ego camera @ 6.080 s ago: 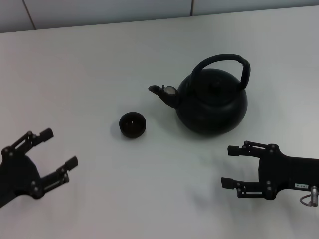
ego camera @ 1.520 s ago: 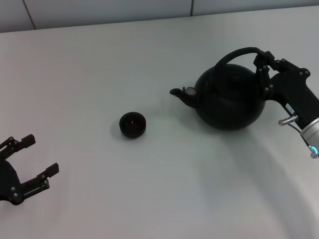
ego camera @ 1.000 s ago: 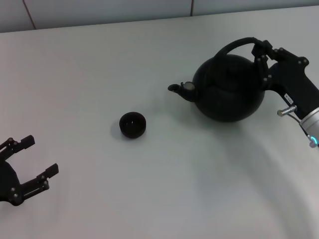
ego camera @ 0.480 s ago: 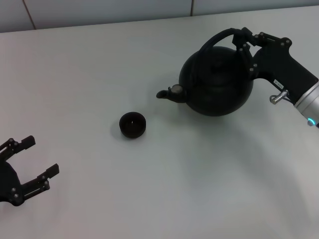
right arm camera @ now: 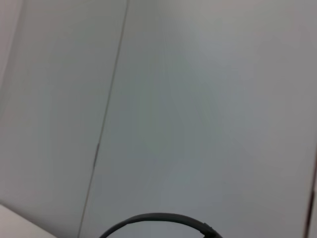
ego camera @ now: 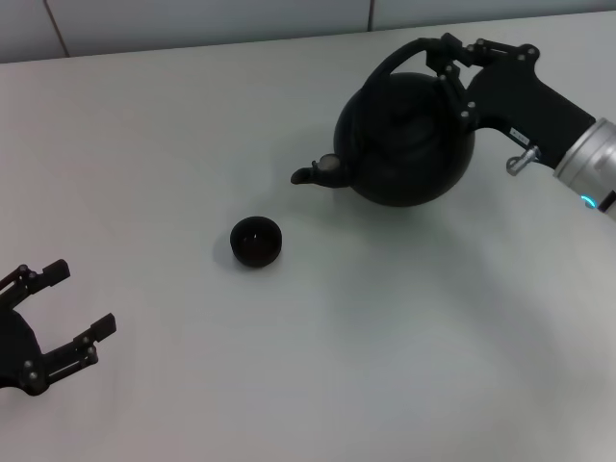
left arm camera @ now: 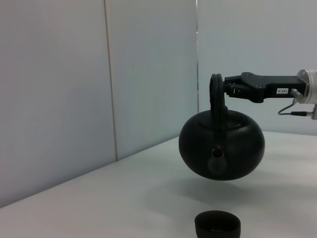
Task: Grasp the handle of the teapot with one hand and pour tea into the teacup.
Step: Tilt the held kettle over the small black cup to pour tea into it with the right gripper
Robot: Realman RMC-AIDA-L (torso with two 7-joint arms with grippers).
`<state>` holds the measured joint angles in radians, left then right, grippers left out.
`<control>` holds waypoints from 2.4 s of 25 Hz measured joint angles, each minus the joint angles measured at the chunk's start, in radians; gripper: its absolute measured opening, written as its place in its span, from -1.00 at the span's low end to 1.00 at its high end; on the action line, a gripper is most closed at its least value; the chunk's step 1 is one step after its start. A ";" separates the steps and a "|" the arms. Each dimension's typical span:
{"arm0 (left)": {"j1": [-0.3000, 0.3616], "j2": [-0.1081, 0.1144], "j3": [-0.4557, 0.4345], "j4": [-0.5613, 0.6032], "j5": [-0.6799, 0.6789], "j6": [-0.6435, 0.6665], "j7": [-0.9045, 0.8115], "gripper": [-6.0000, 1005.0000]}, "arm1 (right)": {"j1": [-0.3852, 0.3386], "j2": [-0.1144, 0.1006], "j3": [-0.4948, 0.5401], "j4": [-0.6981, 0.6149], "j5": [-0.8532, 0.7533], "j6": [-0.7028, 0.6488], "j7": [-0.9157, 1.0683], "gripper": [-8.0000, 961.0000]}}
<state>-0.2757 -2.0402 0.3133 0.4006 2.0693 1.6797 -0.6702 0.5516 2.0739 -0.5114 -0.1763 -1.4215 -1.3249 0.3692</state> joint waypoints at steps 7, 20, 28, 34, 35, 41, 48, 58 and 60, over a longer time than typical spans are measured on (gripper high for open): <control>-0.001 0.000 -0.008 0.000 0.000 0.000 0.000 0.66 | 0.045 -0.001 -0.057 -0.013 -0.010 0.044 0.000 -0.71; -0.005 -0.002 -0.010 0.000 0.000 0.000 0.000 0.66 | 0.092 -0.006 -0.132 -0.051 -0.019 0.065 0.001 -0.71; -0.005 -0.003 -0.010 0.000 0.000 0.000 0.000 0.66 | 0.107 -0.021 -0.153 -0.067 -0.052 0.069 0.010 -0.71; -0.006 -0.004 -0.019 0.000 0.000 0.000 0.000 0.66 | 0.110 -0.022 -0.154 -0.095 -0.088 0.070 0.017 -0.71; -0.006 -0.004 -0.019 0.000 0.000 0.000 0.000 0.66 | 0.111 -0.022 -0.154 -0.101 -0.096 0.070 0.021 -0.71; -0.006 -0.006 -0.019 0.000 0.000 0.000 0.000 0.66 | 0.124 -0.022 -0.154 -0.109 -0.114 0.076 0.025 -0.71; -0.007 -0.007 -0.019 -0.001 0.000 0.000 0.000 0.66 | 0.134 -0.022 -0.154 -0.121 -0.144 0.090 0.020 -0.72; -0.012 -0.008 -0.020 -0.001 0.000 -0.001 0.000 0.66 | 0.141 -0.013 -0.157 -0.156 -0.183 0.102 0.017 -0.73; -0.012 -0.008 -0.021 -0.001 0.000 -0.001 0.000 0.66 | 0.143 -0.013 -0.164 -0.159 -0.184 0.102 0.017 -0.73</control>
<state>-0.2882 -2.0479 0.2928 0.3993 2.0693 1.6789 -0.6704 0.6945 2.0609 -0.6759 -0.3351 -1.6058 -1.2230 0.3857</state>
